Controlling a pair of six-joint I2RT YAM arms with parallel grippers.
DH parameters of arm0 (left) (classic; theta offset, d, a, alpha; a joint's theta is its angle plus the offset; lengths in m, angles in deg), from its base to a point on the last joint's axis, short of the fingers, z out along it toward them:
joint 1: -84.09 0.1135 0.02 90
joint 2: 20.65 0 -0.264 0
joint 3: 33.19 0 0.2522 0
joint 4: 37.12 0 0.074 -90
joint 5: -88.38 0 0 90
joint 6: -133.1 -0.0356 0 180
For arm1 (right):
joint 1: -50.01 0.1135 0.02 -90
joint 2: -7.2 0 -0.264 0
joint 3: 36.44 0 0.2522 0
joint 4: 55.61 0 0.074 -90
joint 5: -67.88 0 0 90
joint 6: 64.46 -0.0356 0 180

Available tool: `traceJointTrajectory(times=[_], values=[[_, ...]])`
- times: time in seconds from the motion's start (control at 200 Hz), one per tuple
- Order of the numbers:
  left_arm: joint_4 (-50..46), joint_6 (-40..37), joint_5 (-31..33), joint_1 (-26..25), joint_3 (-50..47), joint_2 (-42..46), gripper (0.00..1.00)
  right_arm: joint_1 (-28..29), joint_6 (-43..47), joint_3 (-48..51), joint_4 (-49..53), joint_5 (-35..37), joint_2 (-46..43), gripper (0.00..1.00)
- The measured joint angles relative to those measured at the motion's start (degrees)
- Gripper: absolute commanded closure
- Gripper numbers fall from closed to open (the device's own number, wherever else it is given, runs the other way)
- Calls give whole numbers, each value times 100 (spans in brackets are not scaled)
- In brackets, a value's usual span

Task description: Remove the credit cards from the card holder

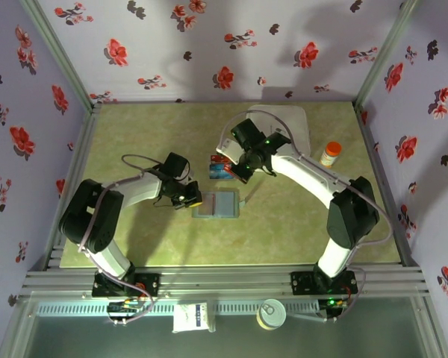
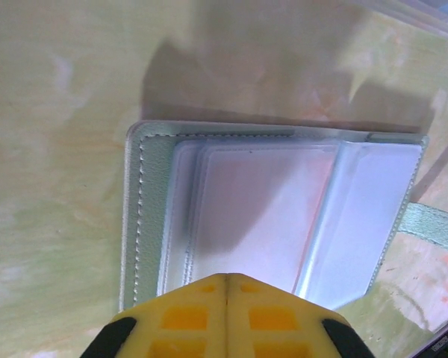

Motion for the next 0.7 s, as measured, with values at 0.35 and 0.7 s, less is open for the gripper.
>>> traceJointTrajectory(times=[0.35, 0.7], values=[[-138, 0, 42, 4, 0, 304, 90, -46, 1818, -1456, 586, 20, 1088, 100], [-149, 37, 164, 341, -380, 774, 88, -302, 2459, -3185, 1163, -267, 2258, 100]])
